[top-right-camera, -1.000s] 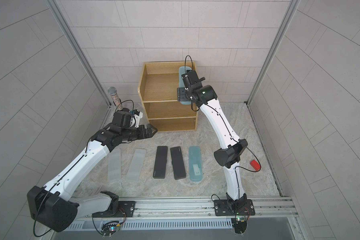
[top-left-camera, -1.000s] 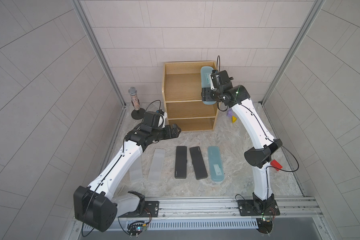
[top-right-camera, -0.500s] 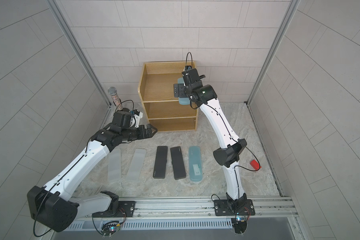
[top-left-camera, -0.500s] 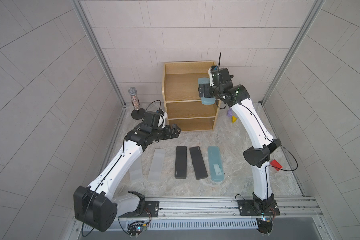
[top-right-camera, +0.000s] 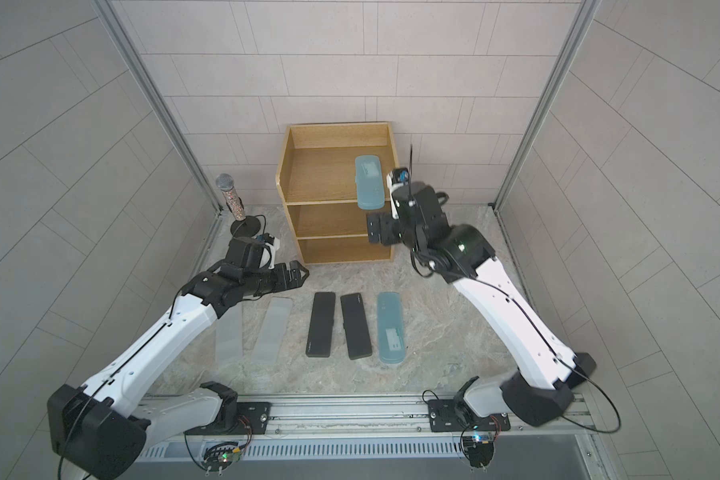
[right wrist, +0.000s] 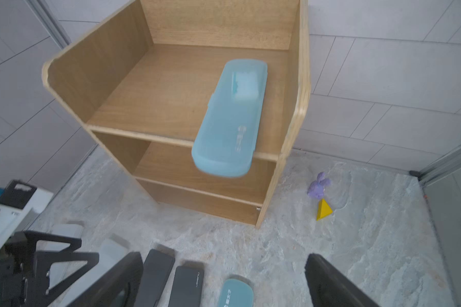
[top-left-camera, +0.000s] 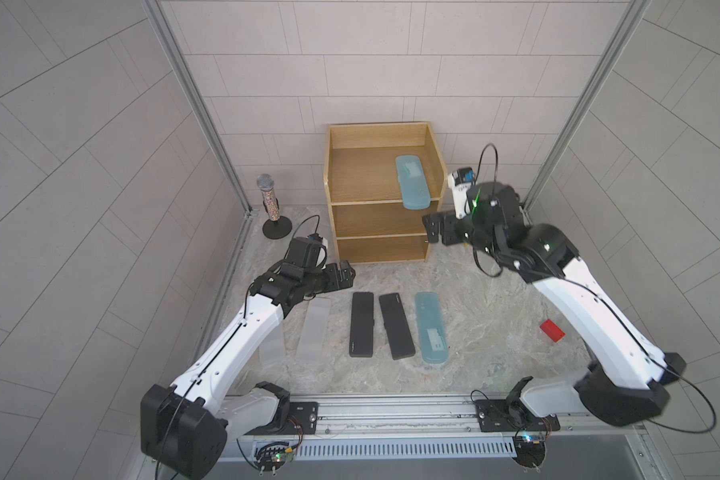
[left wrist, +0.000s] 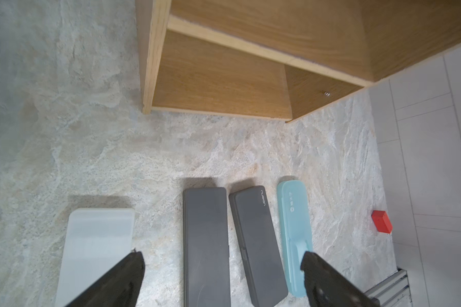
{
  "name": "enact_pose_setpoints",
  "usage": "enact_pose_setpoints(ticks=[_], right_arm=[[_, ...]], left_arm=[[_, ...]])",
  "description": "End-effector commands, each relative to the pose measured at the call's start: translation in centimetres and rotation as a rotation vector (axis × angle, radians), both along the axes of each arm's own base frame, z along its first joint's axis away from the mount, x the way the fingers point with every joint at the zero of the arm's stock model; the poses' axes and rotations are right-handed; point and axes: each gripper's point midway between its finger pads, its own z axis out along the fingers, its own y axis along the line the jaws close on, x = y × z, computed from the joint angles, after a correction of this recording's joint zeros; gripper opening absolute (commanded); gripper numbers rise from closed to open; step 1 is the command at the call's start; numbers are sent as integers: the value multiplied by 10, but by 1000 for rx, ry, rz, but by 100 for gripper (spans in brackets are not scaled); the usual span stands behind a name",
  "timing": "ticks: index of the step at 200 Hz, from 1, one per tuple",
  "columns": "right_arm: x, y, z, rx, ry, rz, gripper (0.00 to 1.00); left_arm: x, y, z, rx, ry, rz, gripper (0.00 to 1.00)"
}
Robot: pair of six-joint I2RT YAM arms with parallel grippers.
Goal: Place the pencil cases on the shelf according to color
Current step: Place the pencil case on the shelf, then pick up the pencil case from the center of the board.
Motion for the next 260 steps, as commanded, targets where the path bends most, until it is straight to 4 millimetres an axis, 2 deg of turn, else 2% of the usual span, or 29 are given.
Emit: enact_pose_setpoints(ticks=[1,17,37,62,82,122,125,134,162,190,226,260], right_arm=[[-25,-22,-58,41,68,-109,100],[-53,-42,-106,35,148,-170,100],[-78,-50,-161,56,239,-185,100],[-101,-44,-217,57,346,-164,100],[-111,-35,-244,41,403,-155,100],[-116,-9,-281,78,473,-130,100],[-119,-11,-291,68,488,-133,100],[-120,-7,-302,72,503,-127,100],[-121,0,-324,31,551,-121,100],[-123,6,-332,-13,585,-101,100],[-121,15,-330,-10,580,-89,100],[-125,6,-352,-89,634,-142,100]], left_arm=[[-17,17,-9,34,7,67,100],[-25,17,-17,7,28,84,100],[-33,12,-29,9,39,84,100],[-42,15,-49,48,70,94,100],[-46,18,-64,48,88,120,100],[-52,14,-81,66,101,140,100],[-51,14,-81,65,102,145,100],[-52,12,-83,66,103,141,100],[-53,14,-86,87,95,147,100],[-51,17,-86,93,71,162,100],[-48,16,-70,71,24,154,100],[-50,14,-75,61,40,152,100]])
